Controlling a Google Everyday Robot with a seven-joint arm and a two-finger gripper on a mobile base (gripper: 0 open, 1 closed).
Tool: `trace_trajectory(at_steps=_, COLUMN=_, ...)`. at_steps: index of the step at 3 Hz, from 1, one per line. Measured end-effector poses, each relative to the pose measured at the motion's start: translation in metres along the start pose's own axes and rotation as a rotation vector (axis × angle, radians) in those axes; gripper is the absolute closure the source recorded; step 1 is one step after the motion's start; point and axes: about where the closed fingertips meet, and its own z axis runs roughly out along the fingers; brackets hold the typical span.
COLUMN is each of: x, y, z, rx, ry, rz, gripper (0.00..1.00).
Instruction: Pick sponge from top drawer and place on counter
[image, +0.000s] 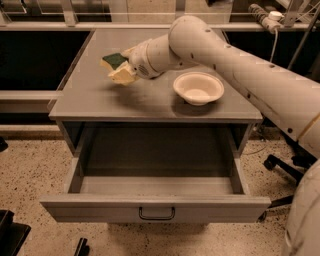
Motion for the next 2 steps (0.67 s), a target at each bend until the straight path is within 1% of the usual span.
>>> trace_trajectory(at_steps=1, x=0.0, y=0.0, z=0.0, rx=0.0, ry=0.0, rz=0.0, gripper=0.15)
trace_trajectory(at_steps=2, x=0.0, y=0.0001, z=0.0001, rx=0.0, ry=0.0, rz=0.0, gripper=0.0)
